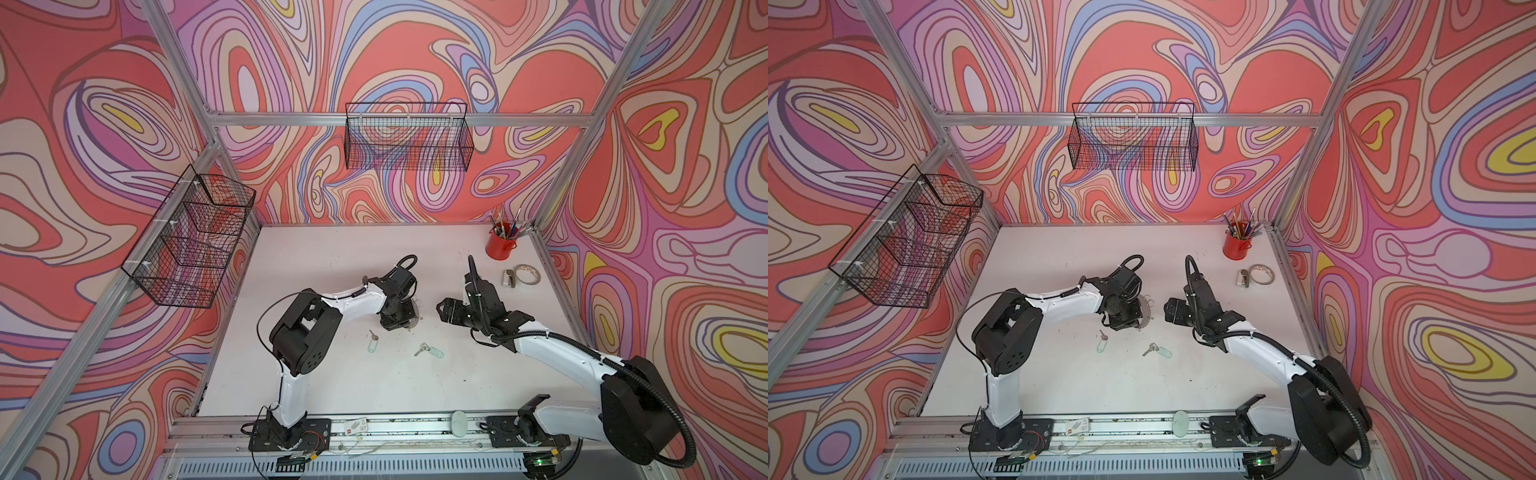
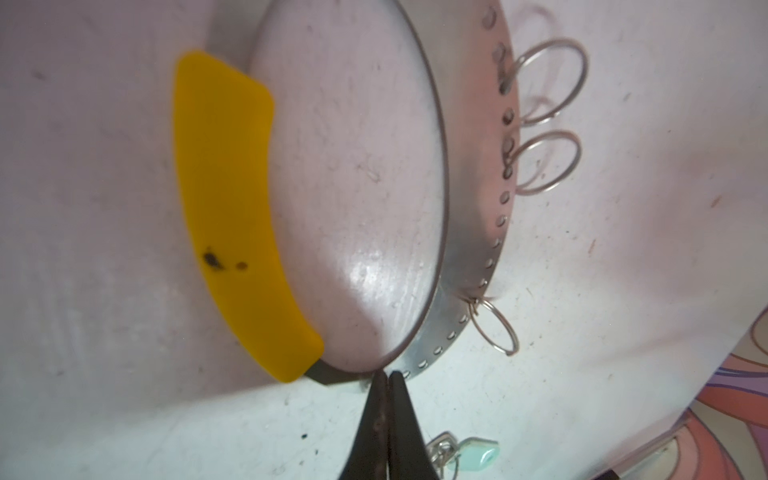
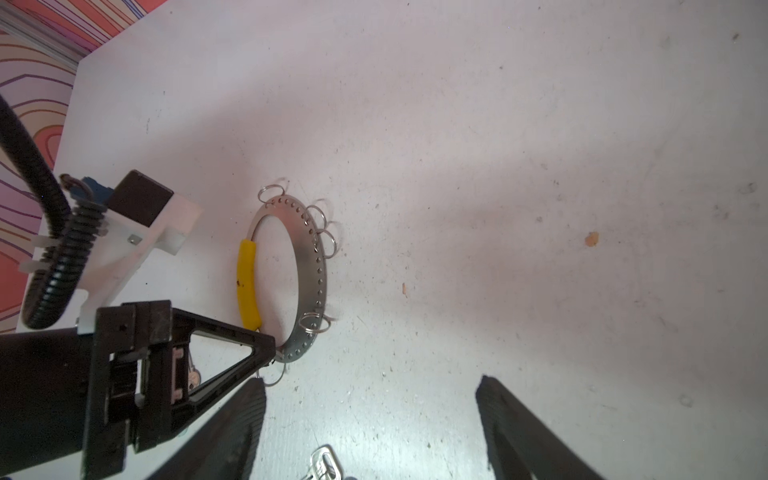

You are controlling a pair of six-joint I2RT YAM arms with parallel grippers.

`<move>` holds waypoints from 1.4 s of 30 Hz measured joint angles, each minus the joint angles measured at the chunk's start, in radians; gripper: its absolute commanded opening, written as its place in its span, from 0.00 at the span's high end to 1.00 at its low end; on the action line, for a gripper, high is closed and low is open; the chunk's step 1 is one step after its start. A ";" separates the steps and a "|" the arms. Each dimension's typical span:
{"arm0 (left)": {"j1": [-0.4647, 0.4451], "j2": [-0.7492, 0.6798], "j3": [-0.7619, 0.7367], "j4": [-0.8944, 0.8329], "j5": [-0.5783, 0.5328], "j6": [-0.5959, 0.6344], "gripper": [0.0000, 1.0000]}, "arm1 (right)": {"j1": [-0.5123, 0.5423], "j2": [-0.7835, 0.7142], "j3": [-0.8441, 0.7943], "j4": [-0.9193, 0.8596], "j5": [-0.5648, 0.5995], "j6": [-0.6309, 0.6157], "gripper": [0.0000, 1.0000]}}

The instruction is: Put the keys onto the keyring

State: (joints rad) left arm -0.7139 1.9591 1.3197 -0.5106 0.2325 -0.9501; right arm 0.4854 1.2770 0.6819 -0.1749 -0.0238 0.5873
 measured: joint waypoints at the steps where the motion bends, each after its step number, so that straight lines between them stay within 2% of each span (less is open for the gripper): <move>1: 0.000 -0.009 0.000 -0.019 -0.018 0.019 1.00 | 0.000 0.000 0.000 0.005 0.000 0.000 0.14; 9: -0.003 -0.178 0.027 -0.156 -0.173 0.254 1.00 | -0.012 0.039 0.008 0.072 -0.045 -0.003 0.13; 16: -0.006 -0.373 -0.029 -0.097 -0.243 0.426 1.00 | -0.039 0.058 0.053 0.138 -0.111 -0.007 0.13; 23: -0.006 -0.541 -0.197 0.133 -0.215 0.555 1.00 | -0.087 0.044 0.061 0.222 -0.200 -0.015 0.10; 32: -0.006 -0.702 -0.373 0.468 -0.114 0.641 1.00 | -0.087 -0.052 0.060 0.286 -0.290 -0.062 0.08; 36: -0.006 -0.737 -0.458 0.629 -0.101 0.682 1.00 | -0.088 -0.080 0.060 0.308 -0.322 -0.073 0.09; 42: -0.006 -0.742 -0.560 0.853 -0.058 0.741 1.00 | -0.096 -0.087 0.060 0.325 -0.383 -0.087 0.16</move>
State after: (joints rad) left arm -0.7200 1.2171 0.7601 0.3428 0.1745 -0.2092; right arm 0.3893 1.1900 0.7422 0.1501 -0.4068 0.5007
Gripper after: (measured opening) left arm 0.048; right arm 0.858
